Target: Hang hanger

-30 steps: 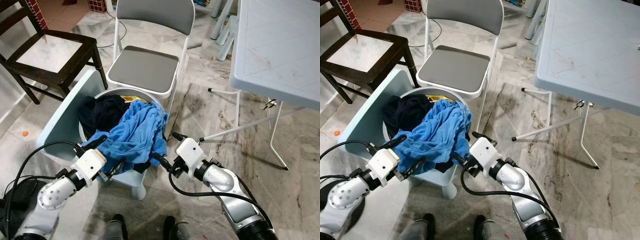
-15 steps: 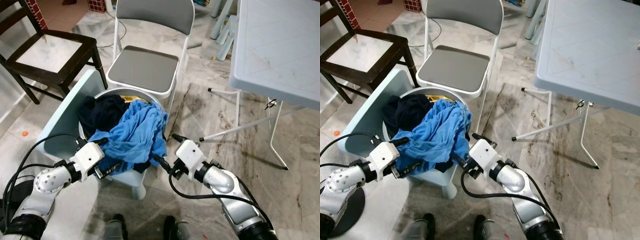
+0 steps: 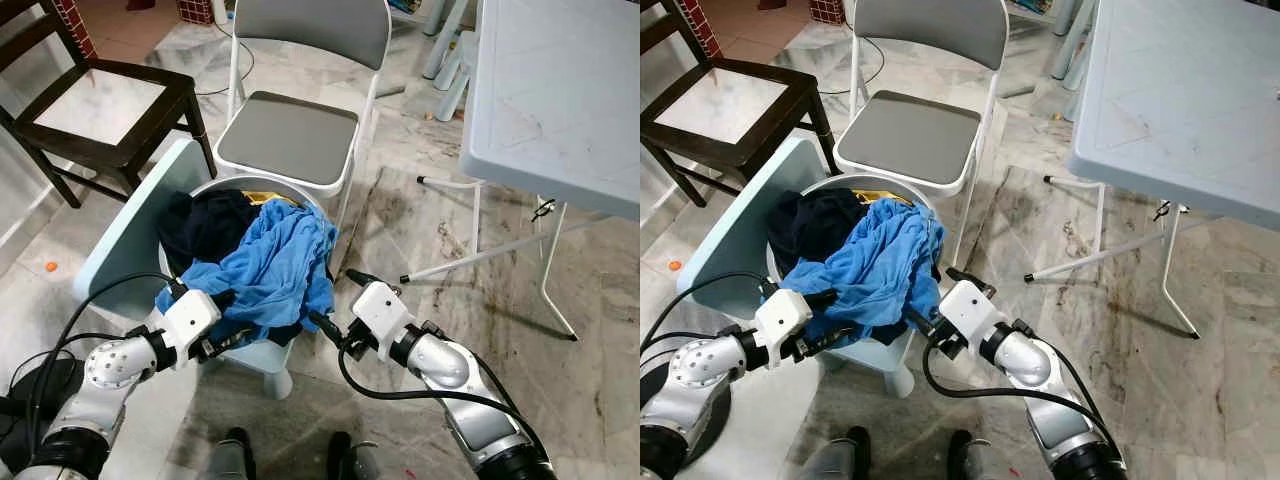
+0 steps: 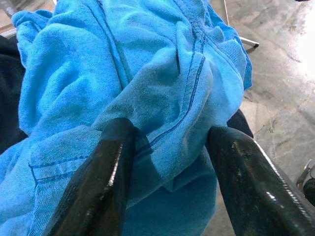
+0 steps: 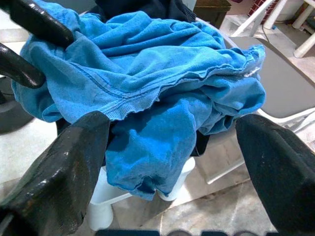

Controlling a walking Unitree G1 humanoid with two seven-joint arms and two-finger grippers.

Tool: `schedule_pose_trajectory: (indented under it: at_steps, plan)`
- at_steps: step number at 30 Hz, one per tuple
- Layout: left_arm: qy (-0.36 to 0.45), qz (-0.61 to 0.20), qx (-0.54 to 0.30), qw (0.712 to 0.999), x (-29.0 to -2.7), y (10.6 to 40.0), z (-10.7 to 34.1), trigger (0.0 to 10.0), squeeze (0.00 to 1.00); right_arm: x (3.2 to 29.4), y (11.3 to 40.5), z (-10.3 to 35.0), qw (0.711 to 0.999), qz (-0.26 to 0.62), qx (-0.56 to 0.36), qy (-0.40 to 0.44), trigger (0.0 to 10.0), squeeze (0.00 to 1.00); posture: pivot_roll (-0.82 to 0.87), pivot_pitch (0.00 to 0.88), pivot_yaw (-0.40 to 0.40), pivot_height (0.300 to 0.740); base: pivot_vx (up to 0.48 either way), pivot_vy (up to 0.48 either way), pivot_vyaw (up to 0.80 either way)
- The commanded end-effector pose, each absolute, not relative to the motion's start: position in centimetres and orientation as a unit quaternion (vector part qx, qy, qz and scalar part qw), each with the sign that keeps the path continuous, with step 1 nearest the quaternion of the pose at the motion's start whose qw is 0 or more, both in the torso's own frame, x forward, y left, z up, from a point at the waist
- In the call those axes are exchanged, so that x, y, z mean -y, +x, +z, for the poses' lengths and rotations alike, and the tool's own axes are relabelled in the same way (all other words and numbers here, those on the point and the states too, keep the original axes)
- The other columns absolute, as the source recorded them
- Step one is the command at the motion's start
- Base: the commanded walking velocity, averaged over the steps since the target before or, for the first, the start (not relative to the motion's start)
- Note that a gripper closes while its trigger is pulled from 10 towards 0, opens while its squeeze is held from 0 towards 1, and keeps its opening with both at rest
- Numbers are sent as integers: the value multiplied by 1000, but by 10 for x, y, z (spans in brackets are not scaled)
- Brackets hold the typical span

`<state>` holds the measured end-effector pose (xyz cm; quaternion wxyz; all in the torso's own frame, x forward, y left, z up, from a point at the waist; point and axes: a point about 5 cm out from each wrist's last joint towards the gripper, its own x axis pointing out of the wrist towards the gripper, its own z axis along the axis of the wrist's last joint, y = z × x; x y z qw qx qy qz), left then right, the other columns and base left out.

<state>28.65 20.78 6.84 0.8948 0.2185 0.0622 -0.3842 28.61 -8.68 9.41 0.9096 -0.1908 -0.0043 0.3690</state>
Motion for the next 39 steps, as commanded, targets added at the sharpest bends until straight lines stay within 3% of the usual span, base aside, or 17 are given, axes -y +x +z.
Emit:
schedule_pose_trajectory:
  at_steps: [1,16,23,30,39]
  plan:
    - [224,-395,-78,888,-206,278,58,0,0,89,283,91,909,369,-1,-192,10000,0,135,281,-79,740,0,0,0]
    - [249,-350,-73,900,-199,280,52,0,0,89,283,90,909,367,-2,-195,10000,0,134,283,-83,740,0,0,0]
    - [296,-222,-9,929,-218,304,80,0,0,90,285,91,911,362,-1,-199,10000,0,135,278,-84,740,0,0,0]
    - [314,-149,35,937,-232,314,99,0,0,90,287,92,911,361,1,-200,10000,0,136,274,-83,740,0,0,0]
    - [309,-145,17,940,-244,294,82,0,0,91,287,90,911,359,-1,-202,10000,0,141,275,-80,740,0,0,0]
